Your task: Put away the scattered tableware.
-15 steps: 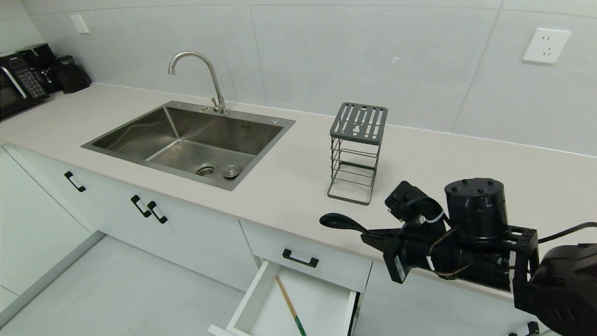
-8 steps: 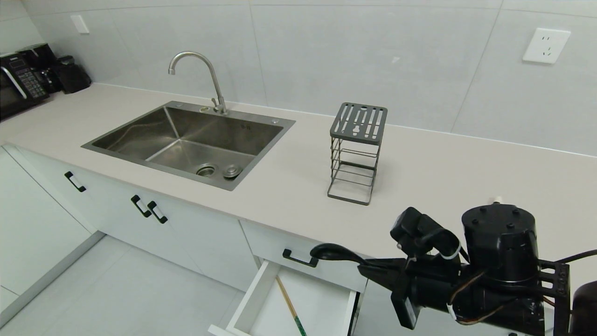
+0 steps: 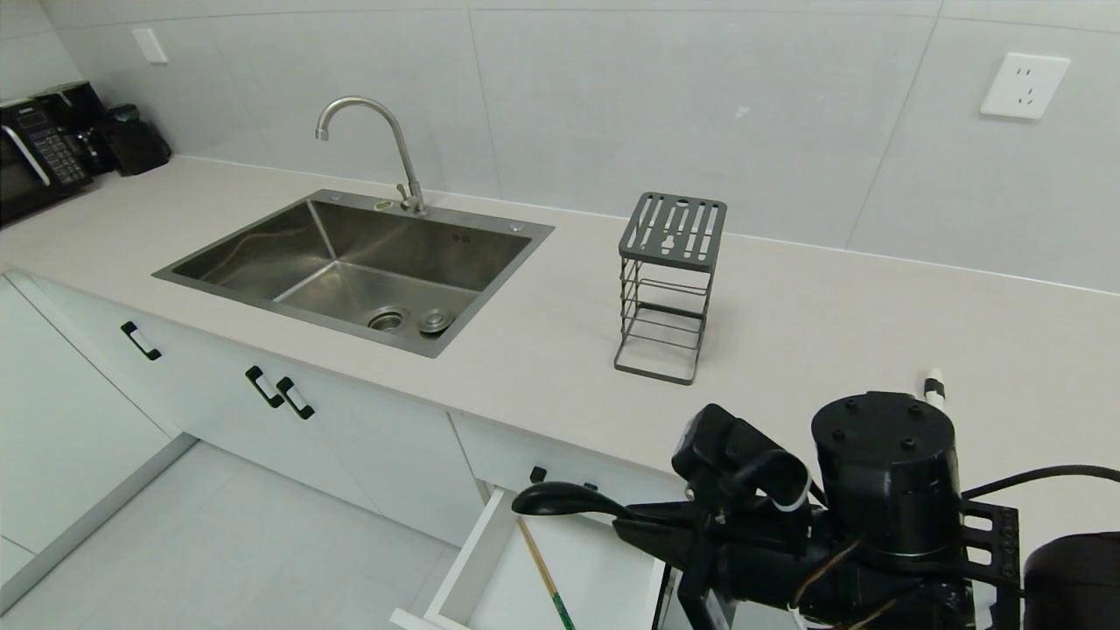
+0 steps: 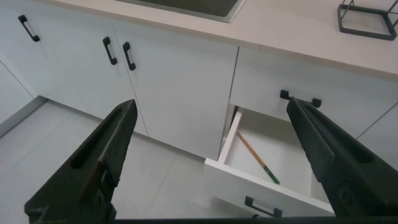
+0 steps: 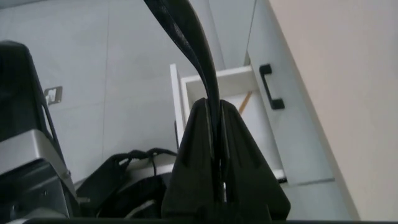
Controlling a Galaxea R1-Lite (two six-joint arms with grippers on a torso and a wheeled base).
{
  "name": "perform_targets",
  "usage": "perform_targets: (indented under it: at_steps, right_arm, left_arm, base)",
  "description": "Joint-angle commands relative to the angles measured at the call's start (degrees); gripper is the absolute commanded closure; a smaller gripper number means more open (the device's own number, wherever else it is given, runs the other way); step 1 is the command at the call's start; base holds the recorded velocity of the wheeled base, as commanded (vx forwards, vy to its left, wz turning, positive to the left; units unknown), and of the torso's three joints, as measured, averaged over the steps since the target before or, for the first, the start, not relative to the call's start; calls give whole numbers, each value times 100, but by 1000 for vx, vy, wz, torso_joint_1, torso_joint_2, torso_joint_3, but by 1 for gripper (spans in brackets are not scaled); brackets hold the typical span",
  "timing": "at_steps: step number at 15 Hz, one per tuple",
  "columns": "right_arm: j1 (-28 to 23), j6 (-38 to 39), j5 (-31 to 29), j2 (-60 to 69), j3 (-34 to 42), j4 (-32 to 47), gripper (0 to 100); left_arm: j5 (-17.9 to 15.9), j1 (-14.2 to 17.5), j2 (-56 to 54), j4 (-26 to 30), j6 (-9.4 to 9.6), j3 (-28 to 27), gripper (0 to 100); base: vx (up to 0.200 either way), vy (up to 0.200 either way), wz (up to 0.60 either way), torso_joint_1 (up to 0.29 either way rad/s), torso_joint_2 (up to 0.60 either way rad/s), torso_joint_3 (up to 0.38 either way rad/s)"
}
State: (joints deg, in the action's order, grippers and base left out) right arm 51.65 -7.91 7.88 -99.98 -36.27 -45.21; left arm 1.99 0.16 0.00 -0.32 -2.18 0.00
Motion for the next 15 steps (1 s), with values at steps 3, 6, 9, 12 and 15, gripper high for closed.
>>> perform_targets:
  at_steps: [3,6,9,12,15]
  right_arm:
    - [187,0,12,-321,-495,39,100]
    - [187,-35,21,-356,-469,39,100]
    - [196,-334,65,-347,-425,57,100]
    - [328,-422,-67,-356,-425,48,100]
    - [346,-404,-199,-356,-434,48,100]
  left_arm:
    - [3,2,0,-3,-2,0,0]
    - [3,2,0,-3,-2,0,0]
    - [3,2,0,-3,-2,0,0]
    - [3,2,0,-3,-2,0,0]
    - [3,2,0,-3,-2,0,0]
  base:
    - [0,0,0,0,0,0]
    - [0,0,0,0,0,0]
    - [0,0,0,0,0,0]
    - [0,0,0,0,0,0]
    - [0,0,0,0,0,0]
